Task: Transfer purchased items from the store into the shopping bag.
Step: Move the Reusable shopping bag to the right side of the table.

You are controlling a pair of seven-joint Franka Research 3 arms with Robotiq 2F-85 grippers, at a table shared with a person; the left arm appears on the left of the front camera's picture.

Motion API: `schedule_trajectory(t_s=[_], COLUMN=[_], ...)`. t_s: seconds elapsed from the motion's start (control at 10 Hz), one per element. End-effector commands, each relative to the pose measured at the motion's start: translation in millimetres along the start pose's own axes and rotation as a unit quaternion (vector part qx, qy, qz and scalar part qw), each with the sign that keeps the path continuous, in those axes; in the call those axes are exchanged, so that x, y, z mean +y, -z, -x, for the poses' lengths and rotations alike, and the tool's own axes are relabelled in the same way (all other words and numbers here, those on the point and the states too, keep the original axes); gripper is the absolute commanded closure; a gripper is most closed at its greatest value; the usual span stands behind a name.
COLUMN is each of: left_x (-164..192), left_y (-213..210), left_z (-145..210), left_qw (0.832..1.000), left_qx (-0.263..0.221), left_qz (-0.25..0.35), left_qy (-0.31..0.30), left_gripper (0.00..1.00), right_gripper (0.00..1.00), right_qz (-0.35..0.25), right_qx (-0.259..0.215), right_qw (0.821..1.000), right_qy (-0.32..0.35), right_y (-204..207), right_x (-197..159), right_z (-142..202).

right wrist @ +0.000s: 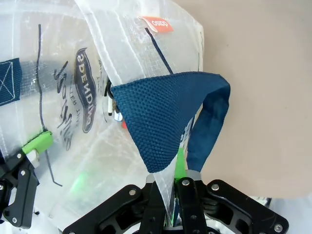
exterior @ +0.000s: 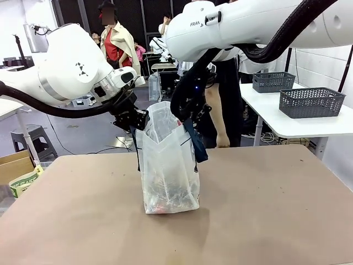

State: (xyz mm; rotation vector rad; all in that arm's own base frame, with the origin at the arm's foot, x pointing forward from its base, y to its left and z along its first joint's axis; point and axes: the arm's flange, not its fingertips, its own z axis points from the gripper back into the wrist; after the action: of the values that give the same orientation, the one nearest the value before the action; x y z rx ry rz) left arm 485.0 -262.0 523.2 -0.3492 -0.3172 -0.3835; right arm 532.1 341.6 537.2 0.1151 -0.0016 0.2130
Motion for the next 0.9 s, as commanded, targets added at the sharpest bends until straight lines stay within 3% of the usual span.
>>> schedule_trajectory(t_s=[0.0, 0.4, 0.8], left_x=[-4.4, -12.2, -12.1], left_y=[1.6, 7.9, 10.4], left_z=[-6.1, -10.7, -6.1], left_qw=[1.000, 1.000, 1.000], left_qx=[-0.018, -0.014, -0.005], left_qz=[0.009, 0.019, 0.007], left_qy=[0.006, 0.010, 0.008], left_gripper=[1.00, 1.00, 1.00], right_gripper=[1.00, 1.00, 1.00], right_qz=[-0.026, -0.036, -0.028], right_qx=[-0.004, -0.008, 0.001], right_qw=[0.999, 0.998, 0.999], right_qy=[0.022, 0.057, 0.042], right_y=[0.7, 5.2, 9.1], right_x=[11.6, 22.5, 17.5], right_z=[-6.4, -18.1, -13.1])
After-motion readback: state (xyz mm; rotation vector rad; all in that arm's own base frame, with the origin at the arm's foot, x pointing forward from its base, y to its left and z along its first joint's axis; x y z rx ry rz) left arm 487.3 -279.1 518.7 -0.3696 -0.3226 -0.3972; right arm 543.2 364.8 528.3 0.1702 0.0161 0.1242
